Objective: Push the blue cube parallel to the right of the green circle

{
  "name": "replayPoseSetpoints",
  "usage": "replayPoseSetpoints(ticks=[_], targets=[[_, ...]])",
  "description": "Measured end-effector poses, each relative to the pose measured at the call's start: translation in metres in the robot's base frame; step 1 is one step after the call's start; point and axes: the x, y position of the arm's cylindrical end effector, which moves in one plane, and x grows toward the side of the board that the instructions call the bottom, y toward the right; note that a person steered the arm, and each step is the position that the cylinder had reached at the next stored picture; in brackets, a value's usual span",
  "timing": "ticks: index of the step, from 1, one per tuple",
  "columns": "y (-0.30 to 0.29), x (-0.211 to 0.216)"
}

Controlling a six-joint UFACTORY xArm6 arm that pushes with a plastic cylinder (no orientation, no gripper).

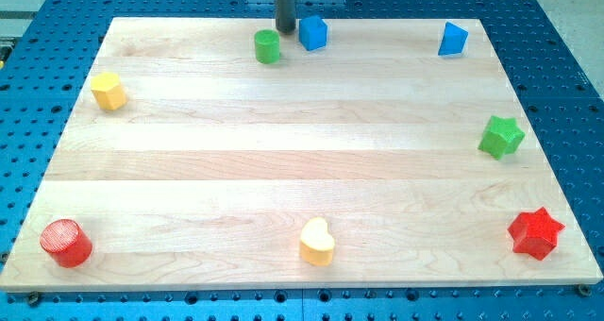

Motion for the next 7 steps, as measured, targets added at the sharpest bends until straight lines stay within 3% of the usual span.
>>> replayPoseSetpoints(ticks=[2, 3, 7], targets=[[0.038, 0.091], [0.038, 0.117], [0.038, 0.149]])
